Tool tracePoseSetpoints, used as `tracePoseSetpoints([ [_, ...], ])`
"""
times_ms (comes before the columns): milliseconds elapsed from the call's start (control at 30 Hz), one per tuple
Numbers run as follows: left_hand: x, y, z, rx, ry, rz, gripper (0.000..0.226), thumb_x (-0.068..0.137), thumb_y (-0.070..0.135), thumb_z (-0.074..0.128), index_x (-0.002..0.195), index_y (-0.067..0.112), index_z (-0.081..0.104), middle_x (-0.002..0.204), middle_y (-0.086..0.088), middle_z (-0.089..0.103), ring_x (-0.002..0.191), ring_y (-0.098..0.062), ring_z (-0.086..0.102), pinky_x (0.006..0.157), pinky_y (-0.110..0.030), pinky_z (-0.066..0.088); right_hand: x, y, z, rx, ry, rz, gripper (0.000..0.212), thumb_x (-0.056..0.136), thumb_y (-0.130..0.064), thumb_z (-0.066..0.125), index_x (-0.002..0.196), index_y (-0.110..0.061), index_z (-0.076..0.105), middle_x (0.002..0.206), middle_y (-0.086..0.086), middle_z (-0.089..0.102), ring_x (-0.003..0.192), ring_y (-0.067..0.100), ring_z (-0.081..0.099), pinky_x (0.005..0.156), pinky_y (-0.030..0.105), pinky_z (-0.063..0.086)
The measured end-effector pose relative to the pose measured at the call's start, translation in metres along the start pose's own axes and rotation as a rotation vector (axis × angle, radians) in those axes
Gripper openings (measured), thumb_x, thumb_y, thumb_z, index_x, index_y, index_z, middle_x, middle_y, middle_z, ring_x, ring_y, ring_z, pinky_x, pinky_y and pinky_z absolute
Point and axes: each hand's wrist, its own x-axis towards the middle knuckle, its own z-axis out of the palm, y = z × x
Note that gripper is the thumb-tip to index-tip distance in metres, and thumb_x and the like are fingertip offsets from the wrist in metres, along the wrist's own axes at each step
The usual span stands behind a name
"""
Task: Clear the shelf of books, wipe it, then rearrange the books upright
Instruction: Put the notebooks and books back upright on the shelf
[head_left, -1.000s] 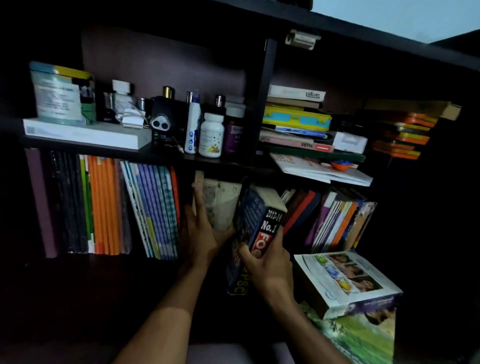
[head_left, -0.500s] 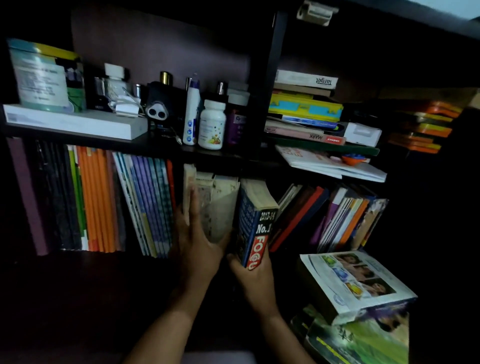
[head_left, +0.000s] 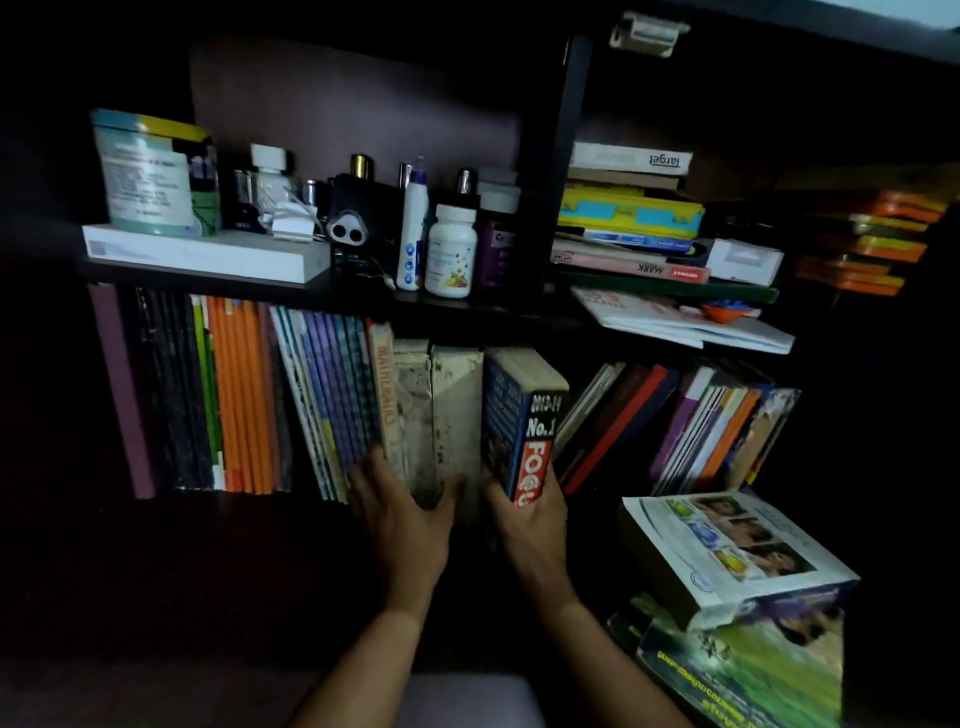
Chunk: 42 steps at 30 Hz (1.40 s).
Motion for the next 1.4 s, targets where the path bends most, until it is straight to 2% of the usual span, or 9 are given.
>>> tracePoseSetpoints([
  [267,0.0,-0.004,0.01,0.14,-0.003,0.059,0.1,0.065,0.014,0.094,0.146,-0.009,0.039,0.145,-0.04,0.038,0.132,-0.059,0.039,0.105,-0.064,0.037,0.047,0.015,0.02,-0.075,0.002,-0.032,0.053,0.083,-0.031,0.079,0.131,-0.022,0.058,0.109,-0.003,0.07,0.093,0.004,0.067,0.084,0.031,0.058],
  [467,0.002,-0.012,0.002,0.114,0.043,0.076,0.056,0.08,-0.004,0.076,0.132,-0.004,0.058,0.124,-0.028,0.063,0.109,-0.048,0.062,0.092,-0.052,0.051,0.042,0.018,0.019,-0.125,0.134,-0.097,0.063,0.073,-0.052,0.077,0.126,-0.033,0.048,0.118,-0.008,0.057,0.107,0.008,0.059,0.092,0.033,0.054],
  [633,0.0,-0.008,0.003,0.127,-0.016,0.206,0.051,0.082,-0.006,0.074,0.13,-0.007,0.057,0.119,-0.029,0.063,0.105,-0.048,0.063,0.086,-0.052,0.053,0.022,0.02,0.0,-0.285,0.198,-0.175,0.061,0.075,-0.047,0.071,0.128,-0.028,0.047,0.117,-0.01,0.05,0.112,0.012,0.052,0.096,0.039,0.051],
  [800,0.008,-0.008,0.015,0.125,-0.045,0.282,0.057,0.082,-0.009,0.072,0.135,-0.009,0.052,0.125,-0.033,0.056,0.108,-0.052,0.059,0.086,-0.056,0.052,0.015,0.024,-0.012,-0.352,0.166,-0.248,0.06,0.092,-0.032,0.072,0.145,-0.021,0.047,0.124,-0.007,0.044,0.111,-0.002,0.049,0.1,0.015,0.044],
  [933,0.013,0.001,0.022,0.126,-0.121,0.244,0.081,0.086,-0.003,0.071,0.155,0.002,0.029,0.148,-0.03,0.039,0.127,-0.05,0.048,0.095,-0.055,0.049,0.022,0.022,-0.006,-0.514,0.144,-0.184,0.07,0.093,-0.044,0.066,0.154,-0.026,0.036,0.132,0.001,0.047,0.121,0.02,0.052,0.1,0.039,0.05],
  [1000,0.007,0.01,0.014,0.146,-0.099,0.358,0.094,0.083,0.006,0.075,0.16,0.009,0.019,0.156,-0.025,0.028,0.13,-0.046,0.046,0.092,-0.053,0.052,0.019,0.017,-0.006,-0.542,0.122,-0.145,0.072,0.094,-0.048,0.063,0.156,-0.029,0.032,0.138,0.003,0.046,0.128,0.022,0.047,0.103,0.042,0.048],
  [1100,-0.004,0.018,0.008,0.294,-0.094,0.728,0.082,0.077,0.009,0.075,0.151,0.012,0.04,0.146,-0.019,0.042,0.128,-0.041,0.049,0.097,-0.053,0.049,0.013,0.011,-0.012,-0.364,0.259,-0.078,0.072,0.092,-0.043,0.067,0.153,-0.024,0.035,0.143,0.005,0.04,0.133,0.022,0.04,0.111,0.039,0.039],
  [1200,-0.011,0.014,0.016,0.339,-0.273,0.965,0.072,0.069,0.013,0.08,0.135,0.02,0.054,0.13,-0.006,0.053,0.108,-0.031,0.062,0.088,-0.047,0.053,0.017,0.009,-0.022,-0.202,0.417,0.026,0.076,0.093,-0.025,0.069,0.155,-0.01,0.025,0.149,0.014,0.03,0.138,0.032,0.037,0.114,0.036,0.032],
  [1400,-0.007,0.004,0.031,0.381,-0.463,0.932,0.057,0.071,0.025,0.083,0.125,0.023,0.065,0.104,0.002,0.069,0.075,-0.022,0.071,0.05,-0.031,0.055,0.074,-0.01,-0.044,-0.062,0.398,0.26,0.093,0.088,-0.016,0.073,0.158,-0.011,0.012,0.155,0.02,0.028,0.14,0.037,0.038,0.112,0.039,0.035],
])
